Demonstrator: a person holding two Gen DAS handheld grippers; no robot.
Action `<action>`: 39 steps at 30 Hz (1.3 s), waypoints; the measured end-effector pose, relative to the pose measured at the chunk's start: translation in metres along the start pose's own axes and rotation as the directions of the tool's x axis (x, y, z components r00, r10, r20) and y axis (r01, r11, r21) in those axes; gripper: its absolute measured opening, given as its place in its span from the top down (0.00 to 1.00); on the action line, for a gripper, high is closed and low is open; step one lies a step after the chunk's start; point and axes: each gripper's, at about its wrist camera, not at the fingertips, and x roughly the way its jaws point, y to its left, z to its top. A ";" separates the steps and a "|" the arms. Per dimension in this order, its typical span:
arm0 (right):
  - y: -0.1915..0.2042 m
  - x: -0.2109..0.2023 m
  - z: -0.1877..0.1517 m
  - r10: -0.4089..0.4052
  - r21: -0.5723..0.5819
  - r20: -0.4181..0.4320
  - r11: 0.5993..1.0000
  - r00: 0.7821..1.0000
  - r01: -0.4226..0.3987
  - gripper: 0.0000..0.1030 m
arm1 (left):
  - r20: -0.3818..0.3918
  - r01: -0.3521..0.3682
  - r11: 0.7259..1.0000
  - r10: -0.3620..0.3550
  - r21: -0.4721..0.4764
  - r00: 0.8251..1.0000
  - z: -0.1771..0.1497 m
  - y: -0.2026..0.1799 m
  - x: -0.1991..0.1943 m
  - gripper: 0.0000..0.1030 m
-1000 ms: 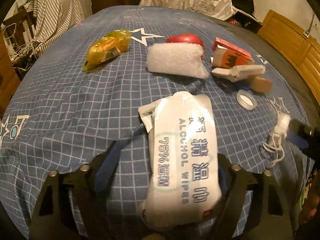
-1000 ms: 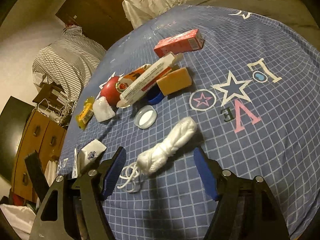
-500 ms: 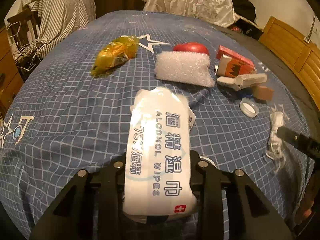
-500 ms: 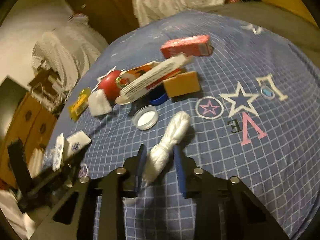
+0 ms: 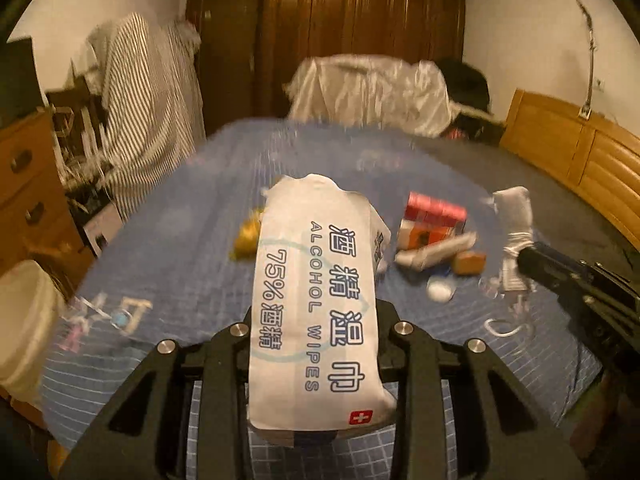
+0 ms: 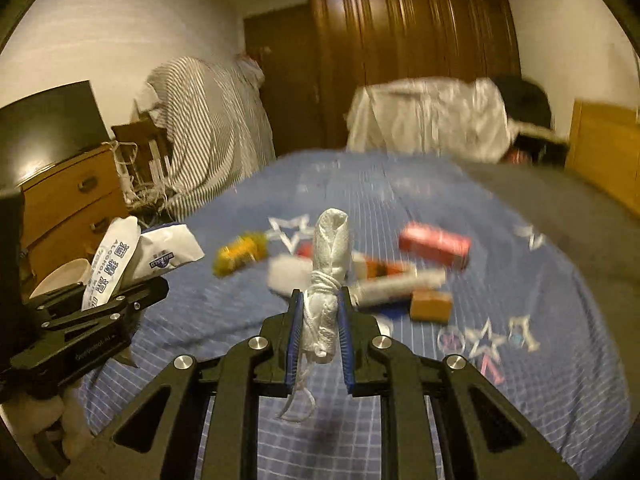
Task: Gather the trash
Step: 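Carry the wipes pack and white rope with both tools to the bucket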
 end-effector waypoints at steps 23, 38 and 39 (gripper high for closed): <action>0.031 -0.059 0.018 -0.089 -0.041 0.125 0.995 0.988 0.094 0.82 | 0.112 -0.002 0.999 -0.002 0.033 0.994 0.013 -0.024 -0.040 0.71; 0.040 -0.053 0.026 -0.066 -0.054 0.112 0.996 0.991 0.073 0.82 | 0.109 -0.011 0.999 0.008 0.032 0.994 0.013 -0.013 -0.038 0.71; 0.042 -0.052 0.029 -0.055 -0.056 0.112 0.996 0.992 0.062 0.82 | 0.112 -0.020 0.999 0.017 0.028 0.994 0.014 -0.009 -0.040 0.71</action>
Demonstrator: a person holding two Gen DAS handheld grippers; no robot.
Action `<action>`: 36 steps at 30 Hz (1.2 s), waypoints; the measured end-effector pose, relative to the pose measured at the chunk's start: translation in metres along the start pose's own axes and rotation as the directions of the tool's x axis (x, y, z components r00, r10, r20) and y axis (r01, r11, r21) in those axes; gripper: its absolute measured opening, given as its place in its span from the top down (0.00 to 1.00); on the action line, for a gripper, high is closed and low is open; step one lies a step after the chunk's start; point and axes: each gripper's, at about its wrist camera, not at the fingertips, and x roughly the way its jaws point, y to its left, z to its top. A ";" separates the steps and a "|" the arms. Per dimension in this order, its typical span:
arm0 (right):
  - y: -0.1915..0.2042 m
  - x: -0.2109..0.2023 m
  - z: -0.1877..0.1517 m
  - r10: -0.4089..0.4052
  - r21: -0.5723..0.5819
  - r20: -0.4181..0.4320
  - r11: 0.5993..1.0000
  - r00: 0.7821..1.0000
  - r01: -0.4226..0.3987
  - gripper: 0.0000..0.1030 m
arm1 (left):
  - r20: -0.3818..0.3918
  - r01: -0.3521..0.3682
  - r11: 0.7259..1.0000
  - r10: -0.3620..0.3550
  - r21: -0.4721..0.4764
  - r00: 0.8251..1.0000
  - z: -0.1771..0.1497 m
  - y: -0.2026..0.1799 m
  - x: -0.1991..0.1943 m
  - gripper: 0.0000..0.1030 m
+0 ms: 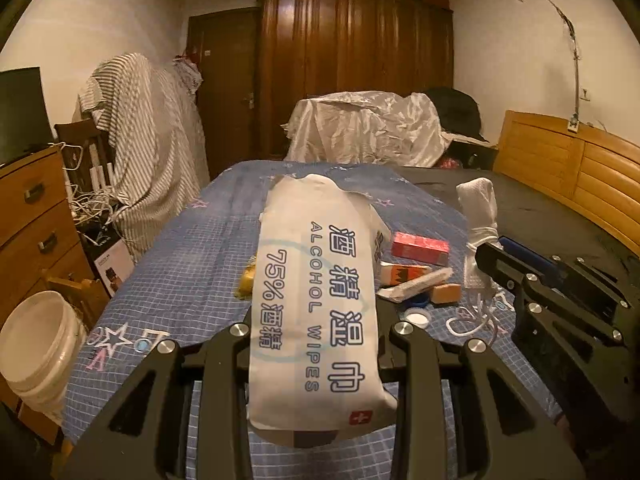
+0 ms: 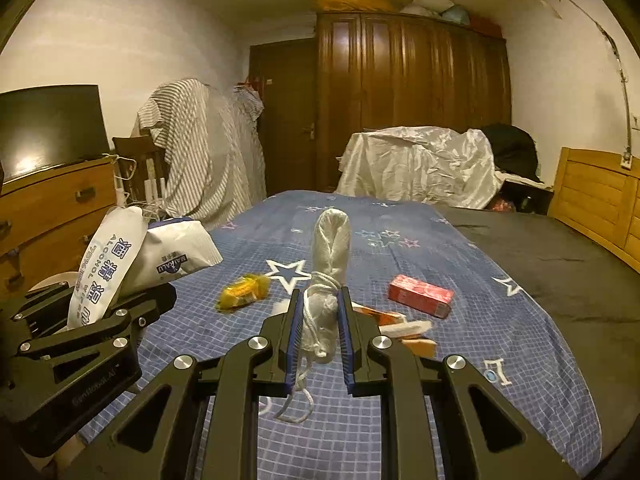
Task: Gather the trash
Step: 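Carry the wipes pack and white rope with both tools to the bucket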
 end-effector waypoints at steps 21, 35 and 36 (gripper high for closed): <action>0.218 0.065 0.096 0.387 -0.145 0.034 0.914 0.921 -0.379 0.82 | 0.013 -0.383 0.905 0.392 -0.184 0.920 0.024 0.210 -0.056 0.70; 0.441 0.129 0.118 0.568 -0.224 -0.184 0.771 0.802 -0.597 0.82 | -0.124 -0.506 0.810 0.493 -0.296 0.861 0.002 0.349 -0.072 0.70; 0.457 0.137 0.117 0.580 -0.218 -0.217 0.755 0.785 -0.618 0.82 | -0.139 -0.510 0.806 0.492 -0.301 0.859 -0.002 0.359 -0.070 0.70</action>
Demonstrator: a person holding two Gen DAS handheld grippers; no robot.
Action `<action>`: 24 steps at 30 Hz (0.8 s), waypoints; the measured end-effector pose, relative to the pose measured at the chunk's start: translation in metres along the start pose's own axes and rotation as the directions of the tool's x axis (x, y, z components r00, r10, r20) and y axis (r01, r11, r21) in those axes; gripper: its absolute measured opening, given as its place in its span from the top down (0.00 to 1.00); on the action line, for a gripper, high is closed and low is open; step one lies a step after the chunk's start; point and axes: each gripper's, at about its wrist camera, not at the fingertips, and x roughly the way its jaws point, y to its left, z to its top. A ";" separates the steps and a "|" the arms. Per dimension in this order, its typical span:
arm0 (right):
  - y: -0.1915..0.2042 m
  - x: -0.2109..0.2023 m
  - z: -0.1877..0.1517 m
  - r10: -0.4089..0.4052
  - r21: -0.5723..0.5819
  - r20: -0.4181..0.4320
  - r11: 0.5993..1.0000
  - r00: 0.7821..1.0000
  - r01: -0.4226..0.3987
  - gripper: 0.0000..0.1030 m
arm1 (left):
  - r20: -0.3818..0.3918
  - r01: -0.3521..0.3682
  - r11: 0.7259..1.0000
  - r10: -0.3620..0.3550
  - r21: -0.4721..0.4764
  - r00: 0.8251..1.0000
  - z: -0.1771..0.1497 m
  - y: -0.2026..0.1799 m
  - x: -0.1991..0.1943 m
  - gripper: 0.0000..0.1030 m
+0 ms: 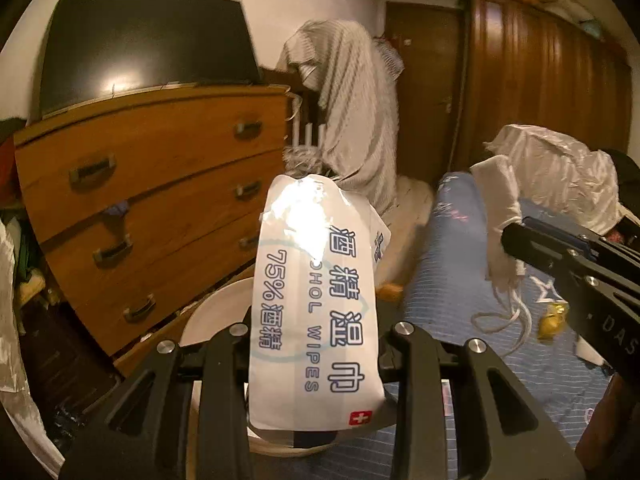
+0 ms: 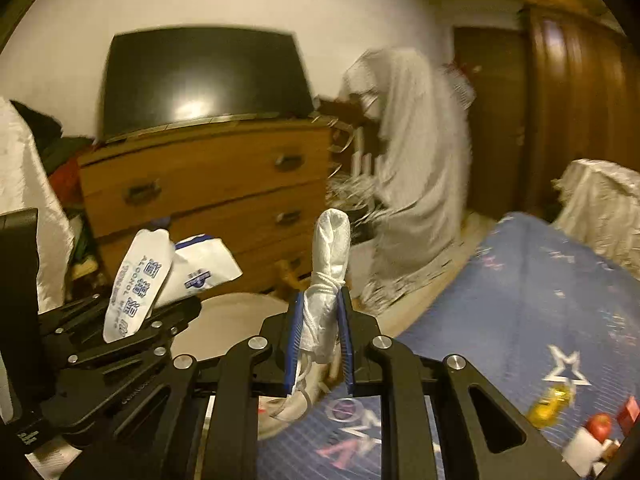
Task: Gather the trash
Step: 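Carry the wipes pack and white rope with both tools to the bucket, then open both tools to drop the wipes and rope into the bucket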
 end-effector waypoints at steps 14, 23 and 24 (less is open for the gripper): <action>0.035 0.170 -0.020 0.188 0.083 -0.363 0.982 0.913 -0.169 0.82 | -0.208 -0.029 0.997 0.013 -0.071 0.978 -0.022 0.068 0.091 0.70; 0.025 0.185 -0.042 0.185 0.090 -0.387 0.983 0.903 -0.163 0.82 | -0.249 -0.046 0.995 0.024 -0.085 0.968 -0.030 0.087 0.116 0.70; 0.024 0.186 -0.045 0.185 0.089 -0.390 0.983 0.902 -0.163 0.82 | -0.250 -0.045 0.995 0.022 -0.085 0.968 -0.031 0.087 0.117 0.70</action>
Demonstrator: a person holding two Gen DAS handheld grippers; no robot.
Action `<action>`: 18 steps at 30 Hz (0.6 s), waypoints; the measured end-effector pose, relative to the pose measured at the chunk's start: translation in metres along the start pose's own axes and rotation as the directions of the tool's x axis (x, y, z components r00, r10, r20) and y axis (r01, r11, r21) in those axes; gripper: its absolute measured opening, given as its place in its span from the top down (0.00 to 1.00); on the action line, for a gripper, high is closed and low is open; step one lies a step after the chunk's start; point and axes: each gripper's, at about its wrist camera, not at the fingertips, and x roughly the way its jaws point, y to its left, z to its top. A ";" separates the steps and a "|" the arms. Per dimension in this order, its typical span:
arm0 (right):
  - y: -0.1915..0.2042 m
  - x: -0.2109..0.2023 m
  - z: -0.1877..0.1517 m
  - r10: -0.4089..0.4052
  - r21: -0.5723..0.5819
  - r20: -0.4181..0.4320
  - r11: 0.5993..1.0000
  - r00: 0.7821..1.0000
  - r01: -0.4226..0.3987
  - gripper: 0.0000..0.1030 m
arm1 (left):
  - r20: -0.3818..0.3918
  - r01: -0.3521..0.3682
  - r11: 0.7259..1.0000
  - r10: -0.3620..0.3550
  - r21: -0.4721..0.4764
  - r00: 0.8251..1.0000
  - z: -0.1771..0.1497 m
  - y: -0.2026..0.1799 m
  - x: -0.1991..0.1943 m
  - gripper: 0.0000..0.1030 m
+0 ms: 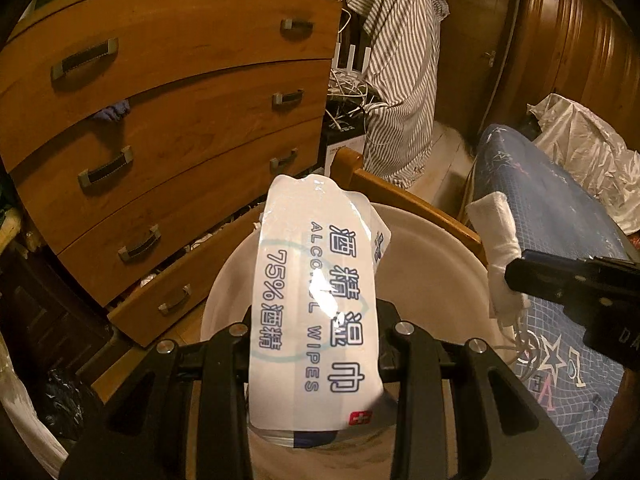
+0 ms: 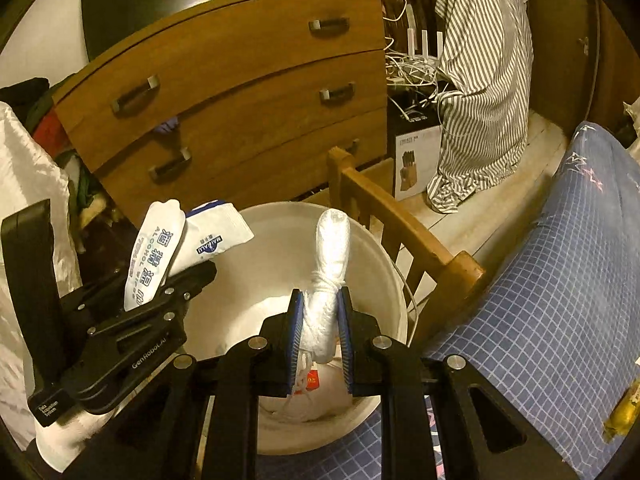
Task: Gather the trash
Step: 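Open both tools to drop the wipes and rope into the bucket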
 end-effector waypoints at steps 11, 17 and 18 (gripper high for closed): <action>-0.004 0.000 -0.002 0.002 0.004 -0.004 1.000 1.000 -0.002 0.81 | -0.019 -0.007 1.000 0.007 -0.001 1.000 0.001 0.004 0.011 0.65; -0.011 0.000 -0.007 0.013 0.027 -0.001 1.000 1.000 -0.013 0.60 | -0.023 -0.029 1.000 0.029 -0.005 0.999 0.000 0.008 0.015 0.49; -0.012 0.000 -0.008 0.013 0.031 -0.002 0.999 1.000 -0.013 0.60 | -0.024 -0.030 1.000 0.030 -0.005 0.999 -0.001 0.008 0.015 0.49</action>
